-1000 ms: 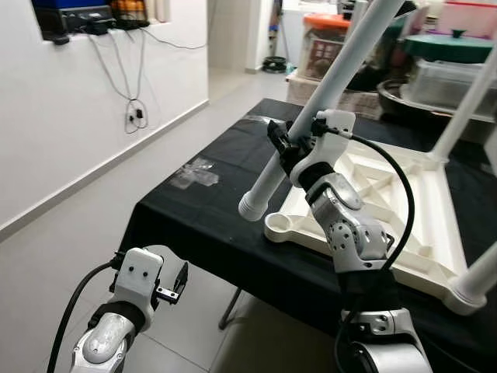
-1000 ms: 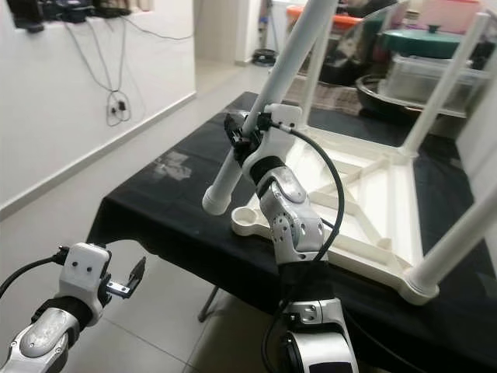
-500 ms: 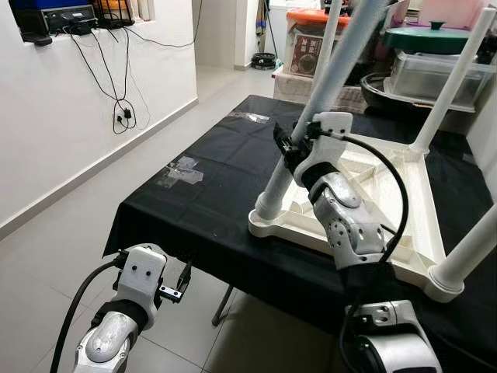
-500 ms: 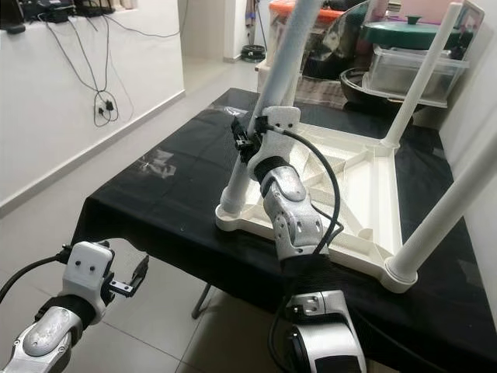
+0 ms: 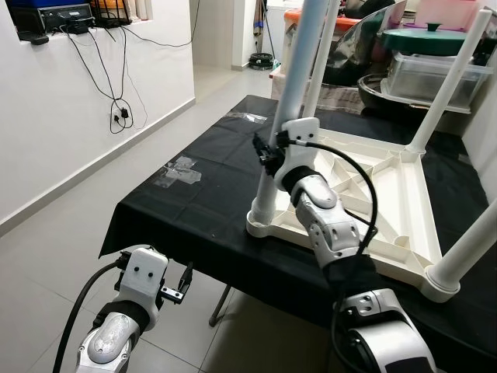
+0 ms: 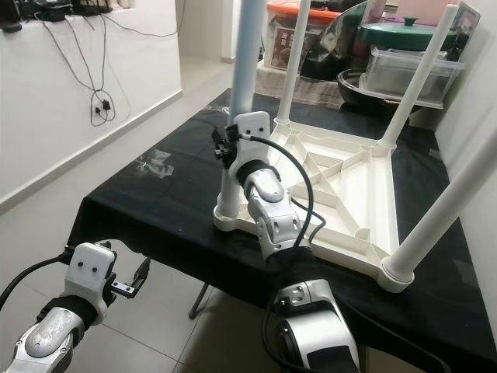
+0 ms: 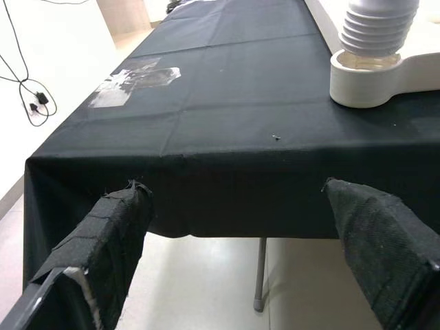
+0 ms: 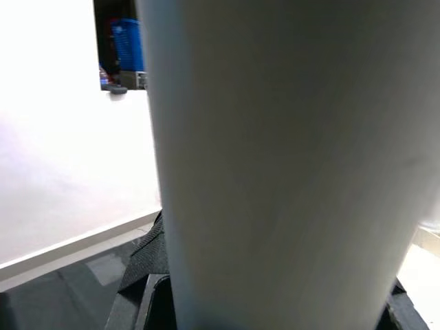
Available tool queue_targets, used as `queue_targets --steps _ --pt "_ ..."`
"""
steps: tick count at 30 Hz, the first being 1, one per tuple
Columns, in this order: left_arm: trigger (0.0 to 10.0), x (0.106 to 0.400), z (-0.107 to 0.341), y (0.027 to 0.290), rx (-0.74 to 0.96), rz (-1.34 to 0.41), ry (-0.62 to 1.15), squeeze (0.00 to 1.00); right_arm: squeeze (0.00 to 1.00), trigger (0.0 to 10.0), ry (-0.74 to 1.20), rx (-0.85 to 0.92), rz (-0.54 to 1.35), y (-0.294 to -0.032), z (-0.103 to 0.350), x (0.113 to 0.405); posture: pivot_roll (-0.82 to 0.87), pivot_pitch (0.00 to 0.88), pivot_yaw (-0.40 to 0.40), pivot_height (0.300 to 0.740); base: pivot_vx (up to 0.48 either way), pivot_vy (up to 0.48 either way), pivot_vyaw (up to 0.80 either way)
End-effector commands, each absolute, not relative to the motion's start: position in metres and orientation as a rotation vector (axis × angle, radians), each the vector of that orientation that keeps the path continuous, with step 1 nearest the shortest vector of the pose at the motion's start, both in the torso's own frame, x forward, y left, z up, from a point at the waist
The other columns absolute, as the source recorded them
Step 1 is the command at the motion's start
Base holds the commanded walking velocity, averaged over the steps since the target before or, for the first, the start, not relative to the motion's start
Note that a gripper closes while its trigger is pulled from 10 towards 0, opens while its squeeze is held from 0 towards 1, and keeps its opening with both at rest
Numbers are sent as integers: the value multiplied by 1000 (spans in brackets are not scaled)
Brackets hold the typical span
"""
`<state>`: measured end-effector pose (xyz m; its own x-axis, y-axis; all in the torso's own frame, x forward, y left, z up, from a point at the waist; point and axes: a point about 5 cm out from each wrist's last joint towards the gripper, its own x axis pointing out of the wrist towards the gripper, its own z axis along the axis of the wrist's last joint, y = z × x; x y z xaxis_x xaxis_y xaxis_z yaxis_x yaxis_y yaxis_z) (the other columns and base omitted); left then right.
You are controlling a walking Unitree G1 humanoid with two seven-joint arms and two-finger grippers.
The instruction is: Building children table
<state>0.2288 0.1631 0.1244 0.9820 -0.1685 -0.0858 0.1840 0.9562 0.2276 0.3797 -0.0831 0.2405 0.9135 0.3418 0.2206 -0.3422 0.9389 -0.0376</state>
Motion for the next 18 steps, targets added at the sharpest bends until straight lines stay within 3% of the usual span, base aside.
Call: queue_targets --steps 1,8,18 --pt "10000 227 121 163 246 -174 76 0 0 0 -255 -8 366 -79 246 381 103 0 -80 740 0 0 0" --pt "10000 224 120 162 241 -169 79 0 0 0 -279 -91 453 -65 246 380 105 0 -91 740 0 0 0" --pt "10000 223 118 161 237 -169 86 0 0 0 -216 -129 398 -77 236 388 99 0 -92 740 0 0 0"
